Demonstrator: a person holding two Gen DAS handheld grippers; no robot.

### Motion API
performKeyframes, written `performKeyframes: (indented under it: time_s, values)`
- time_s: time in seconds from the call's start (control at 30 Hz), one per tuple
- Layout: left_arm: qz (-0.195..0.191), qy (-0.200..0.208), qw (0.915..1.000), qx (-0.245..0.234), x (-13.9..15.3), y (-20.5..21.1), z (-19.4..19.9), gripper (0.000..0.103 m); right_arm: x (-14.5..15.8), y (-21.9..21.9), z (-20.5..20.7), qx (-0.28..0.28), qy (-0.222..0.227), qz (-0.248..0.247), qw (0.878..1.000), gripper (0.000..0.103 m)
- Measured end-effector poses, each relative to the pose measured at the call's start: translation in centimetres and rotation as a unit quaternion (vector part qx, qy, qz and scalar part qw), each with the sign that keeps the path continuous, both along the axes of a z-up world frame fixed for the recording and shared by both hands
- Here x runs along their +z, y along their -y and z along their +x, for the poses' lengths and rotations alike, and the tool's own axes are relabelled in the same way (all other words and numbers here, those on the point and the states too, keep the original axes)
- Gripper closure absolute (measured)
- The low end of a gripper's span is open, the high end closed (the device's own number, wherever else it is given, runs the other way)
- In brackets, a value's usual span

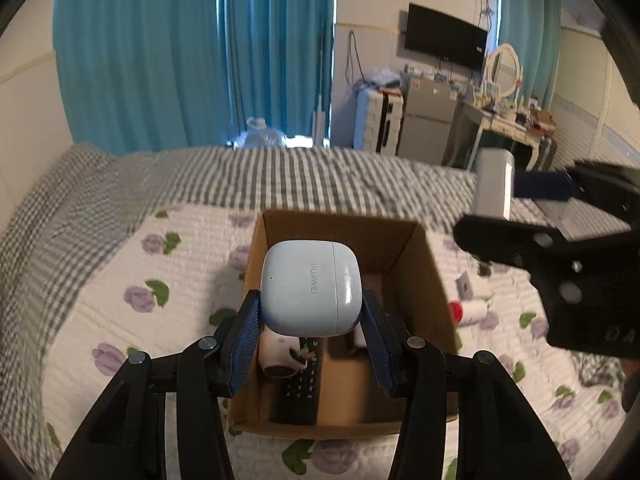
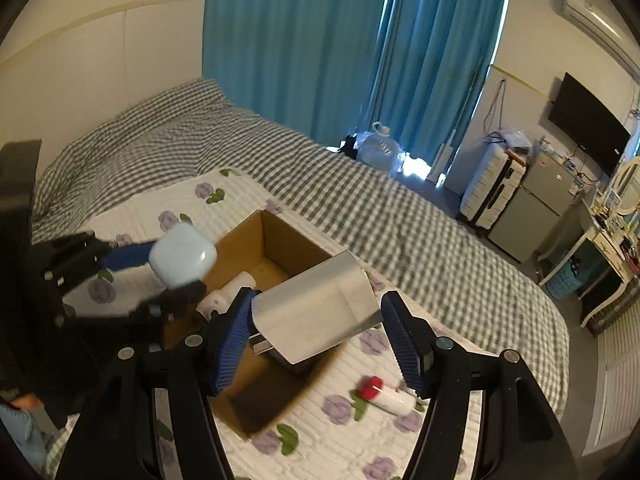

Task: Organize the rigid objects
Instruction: 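Carry the earbud case and white adapter into the box and release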

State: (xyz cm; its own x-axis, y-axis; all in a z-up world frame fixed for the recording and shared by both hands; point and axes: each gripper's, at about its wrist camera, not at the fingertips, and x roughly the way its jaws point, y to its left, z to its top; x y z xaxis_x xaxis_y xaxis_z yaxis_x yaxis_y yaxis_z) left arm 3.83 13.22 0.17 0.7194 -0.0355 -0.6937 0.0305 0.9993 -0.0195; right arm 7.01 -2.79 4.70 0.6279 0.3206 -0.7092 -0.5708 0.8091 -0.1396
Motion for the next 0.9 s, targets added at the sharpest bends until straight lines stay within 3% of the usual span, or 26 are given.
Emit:
performKeyframes:
  time_s: [0.4, 0.77, 0.83, 0.9]
  values:
    - [-0.003, -0.059, 0.9977, -0.035, -6.1, 1.2, 2.4, 0.053, -8.8, -3.2, 6.4, -0.019, -0.063, -0.048, 0.997, 0.039]
    - [0.007, -0.080, 0.9965, -0.026, -7.9, 1.7, 2.6, 0.051, -13.0, -3.4, 7.9, -0.021, -0.079, -0.064, 0.995, 0.038]
    - [0.013, -0.086, 0.9961, -0.017, -7.8, 1.8, 2.4, 0.051, -12.9, -3.3, 7.7, -0.020, -0.071, -0.063, 0.995, 0.024]
    - [0.020, -0.087, 0.9960, -0.010, -7.5, 1.8, 2.1, 0.050, -12.1, -2.9, 7.2, -0.018, -0.065, -0.052, 0.996, 0.020]
